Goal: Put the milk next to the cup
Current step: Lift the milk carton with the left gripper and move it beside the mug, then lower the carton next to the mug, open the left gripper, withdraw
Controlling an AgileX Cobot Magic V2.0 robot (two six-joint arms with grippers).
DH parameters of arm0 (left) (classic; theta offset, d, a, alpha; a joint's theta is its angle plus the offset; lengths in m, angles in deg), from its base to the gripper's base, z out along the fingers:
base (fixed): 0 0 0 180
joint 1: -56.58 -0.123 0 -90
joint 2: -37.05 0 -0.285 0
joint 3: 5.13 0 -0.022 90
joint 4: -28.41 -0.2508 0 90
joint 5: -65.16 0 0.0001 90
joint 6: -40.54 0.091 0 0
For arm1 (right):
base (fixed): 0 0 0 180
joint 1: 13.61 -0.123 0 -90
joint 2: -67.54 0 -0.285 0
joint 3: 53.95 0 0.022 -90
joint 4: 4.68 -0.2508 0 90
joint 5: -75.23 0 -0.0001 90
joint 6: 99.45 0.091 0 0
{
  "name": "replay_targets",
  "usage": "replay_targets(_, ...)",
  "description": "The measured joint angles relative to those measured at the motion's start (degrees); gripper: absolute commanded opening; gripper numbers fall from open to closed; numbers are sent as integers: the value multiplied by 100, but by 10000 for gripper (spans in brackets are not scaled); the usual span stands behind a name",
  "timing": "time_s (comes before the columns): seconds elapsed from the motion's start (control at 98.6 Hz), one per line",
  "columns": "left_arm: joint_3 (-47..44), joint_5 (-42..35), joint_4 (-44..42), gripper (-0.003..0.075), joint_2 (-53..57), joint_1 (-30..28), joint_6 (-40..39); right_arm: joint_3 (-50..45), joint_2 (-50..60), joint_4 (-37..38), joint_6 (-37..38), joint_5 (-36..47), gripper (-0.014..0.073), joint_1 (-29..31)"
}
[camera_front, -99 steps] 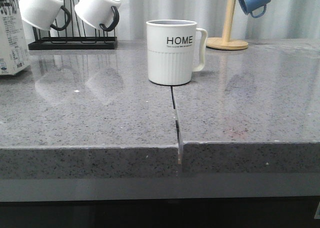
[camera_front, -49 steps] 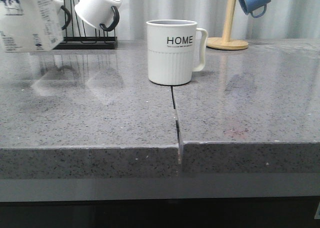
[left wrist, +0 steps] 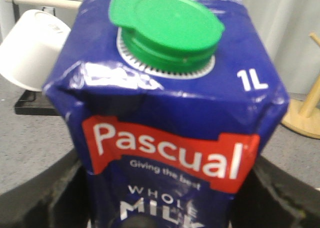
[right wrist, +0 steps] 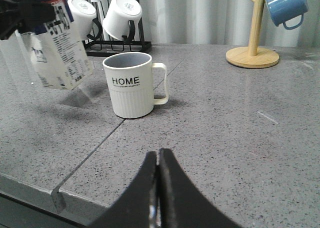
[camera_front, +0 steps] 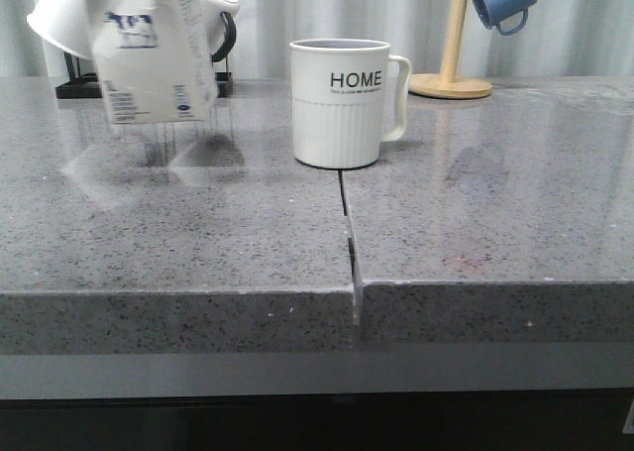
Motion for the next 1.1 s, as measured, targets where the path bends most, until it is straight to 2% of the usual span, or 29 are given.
replay_targets(0.264, 442, -159, 146, 223, -522, 393, 9, 0, 0, 0, 0, 0, -69, 0)
replay_targets(0.74, 484, -59, 339, 235, -835, 430, 23, 0, 0, 0, 0, 0, -69, 0)
replay_targets(0.842, 484, -8, 353, 321, -835, 430, 27, 0, 0, 0, 0, 0, -69, 0)
replay_targets(0.964, 484, 3, 353, 516, -835, 430, 36, 0, 0, 0, 0, 0, -69, 0)
replay_targets(1.035, 484, 15, 353, 605, -835, 430, 36, 0, 0, 0, 0, 0, -69, 0)
replay_targets(1.095, 484, 44, 353, 648, -835, 430, 36, 0, 0, 0, 0, 0, -69, 0)
